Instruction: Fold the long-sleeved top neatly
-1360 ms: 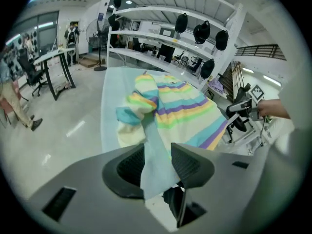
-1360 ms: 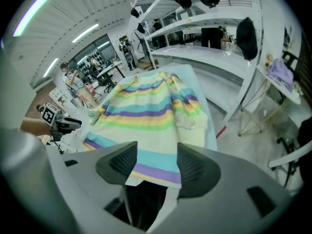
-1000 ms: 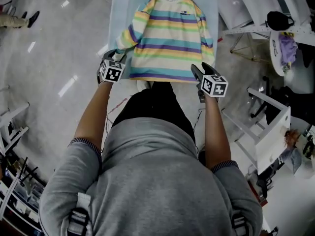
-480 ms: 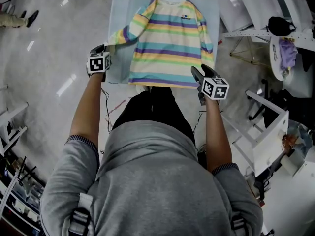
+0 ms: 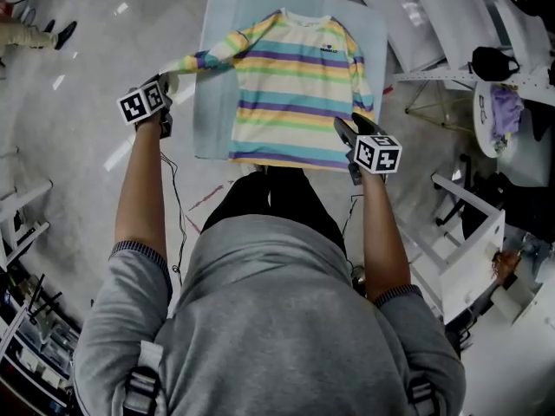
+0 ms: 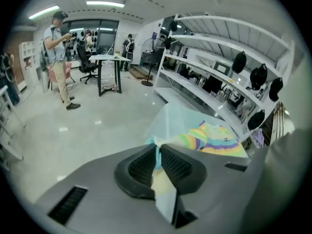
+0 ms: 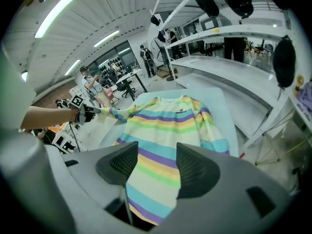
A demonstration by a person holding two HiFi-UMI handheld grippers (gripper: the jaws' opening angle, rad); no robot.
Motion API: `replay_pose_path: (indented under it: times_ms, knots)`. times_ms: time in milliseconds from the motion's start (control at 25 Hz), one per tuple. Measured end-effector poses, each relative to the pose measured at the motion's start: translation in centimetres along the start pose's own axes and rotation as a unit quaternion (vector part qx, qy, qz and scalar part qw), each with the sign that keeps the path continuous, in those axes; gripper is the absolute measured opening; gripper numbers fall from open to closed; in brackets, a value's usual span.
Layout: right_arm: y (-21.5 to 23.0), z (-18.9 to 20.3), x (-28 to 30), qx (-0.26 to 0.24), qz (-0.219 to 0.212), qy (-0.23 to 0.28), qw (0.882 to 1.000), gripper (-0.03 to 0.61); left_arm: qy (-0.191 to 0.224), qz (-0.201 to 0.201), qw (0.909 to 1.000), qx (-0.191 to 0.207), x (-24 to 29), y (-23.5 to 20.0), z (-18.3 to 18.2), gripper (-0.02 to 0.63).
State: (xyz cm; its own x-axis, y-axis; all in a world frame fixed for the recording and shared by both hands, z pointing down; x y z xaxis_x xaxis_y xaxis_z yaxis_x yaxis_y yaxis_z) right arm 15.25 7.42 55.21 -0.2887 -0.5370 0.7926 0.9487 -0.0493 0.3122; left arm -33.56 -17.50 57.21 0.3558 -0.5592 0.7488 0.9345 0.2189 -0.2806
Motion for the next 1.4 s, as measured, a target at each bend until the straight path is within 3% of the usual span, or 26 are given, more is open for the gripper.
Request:
replay_pose_path:
  times_ms: [200,400,760,1120,1400]
  knots:
    - [0.6,-2.4,0.9,-0.011,-0.014,-0.003,1.0,0.261,-0.018,0.002,0.9975,-0.069,0.1,-1.1,-1.3,0.048]
    - [1.7,-5.1,2.0,-0.027,-0.027,-0.005,0.999,0.261,-0.032,0.013,0.9892,-0.142,-0.1,-1.6,-1.8,0.048]
    - [4.5,-8.3,4.8,-0.042,-0.059,-0.012,0.997,0.261,-0.052,-0.01,0.9871,-0.151,-0.4,0.3,-1.7,0.048]
    - [5.9,-9.5,6.9,-0.059,-0.081,-0.033,0.994,0.261,-0.064,0.072,0.9789,-0.18,-2.1,8.4,0.6,0.048]
    - [3.3,-9.1,8.9,-0.067,-0.085,-0.049,0.993,0.261,-0.138,0.142,0.9557,-0.218,-3.3,9.7,8.6,0.049]
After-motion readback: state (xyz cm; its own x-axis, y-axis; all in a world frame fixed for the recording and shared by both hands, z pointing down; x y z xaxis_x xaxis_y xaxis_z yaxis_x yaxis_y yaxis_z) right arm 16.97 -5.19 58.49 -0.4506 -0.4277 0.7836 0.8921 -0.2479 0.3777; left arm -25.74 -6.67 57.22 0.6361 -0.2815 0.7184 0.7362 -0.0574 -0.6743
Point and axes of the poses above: the fingertips, and each gripper's own axes: x forward along the fingers, y to its right, z out of its underside, the point moved 5 cm from there along -x, backward along the fingers, and after that the axes turned 3 degrees about -y, right-handed, at the moved point
